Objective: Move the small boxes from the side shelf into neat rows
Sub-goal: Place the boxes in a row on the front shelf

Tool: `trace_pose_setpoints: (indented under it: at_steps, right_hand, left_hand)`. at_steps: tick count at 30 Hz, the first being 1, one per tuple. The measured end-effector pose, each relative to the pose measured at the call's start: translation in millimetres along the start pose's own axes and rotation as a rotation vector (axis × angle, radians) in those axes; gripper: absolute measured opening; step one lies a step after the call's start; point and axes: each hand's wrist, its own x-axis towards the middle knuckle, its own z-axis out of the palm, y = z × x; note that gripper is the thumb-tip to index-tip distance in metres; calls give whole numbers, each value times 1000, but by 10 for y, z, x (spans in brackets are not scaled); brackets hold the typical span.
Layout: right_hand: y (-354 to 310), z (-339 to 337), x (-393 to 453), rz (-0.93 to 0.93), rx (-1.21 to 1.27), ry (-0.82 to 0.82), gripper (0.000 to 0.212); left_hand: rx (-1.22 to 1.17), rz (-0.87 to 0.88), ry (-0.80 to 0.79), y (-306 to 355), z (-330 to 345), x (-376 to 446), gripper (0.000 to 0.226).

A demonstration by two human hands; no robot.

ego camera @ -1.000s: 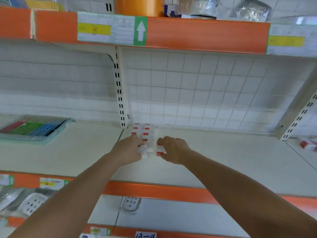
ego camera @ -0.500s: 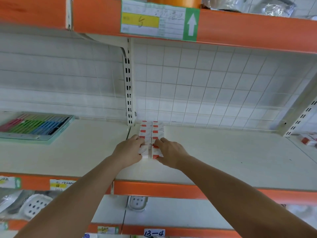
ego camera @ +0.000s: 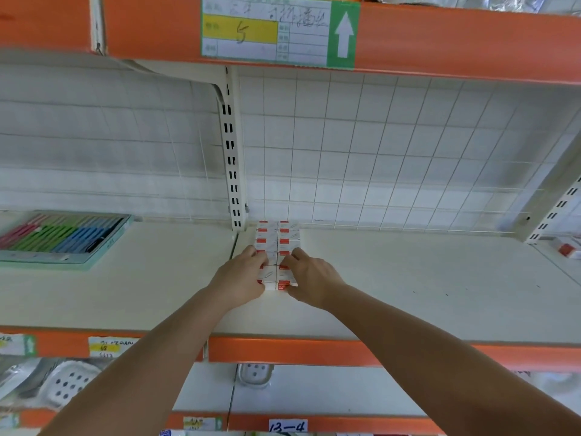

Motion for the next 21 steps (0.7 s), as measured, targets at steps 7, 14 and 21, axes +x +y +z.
trace_pose_setpoints:
  at_steps: [7, 14, 21]
  right_hand:
    - [13, -44, -14, -19, 21, -31, 46]
    - [-10, -53, 2, -8, 12, -46, 44]
    - [28, -126, -36, 10, -7, -73, 51]
  left_hand:
    - [-24, -34, -19, -38, -14, 10, 31]
    - [-26, -47, -42, -34, 5, 55, 29]
    - [57, -29, -56, 6, -92, 72, 35]
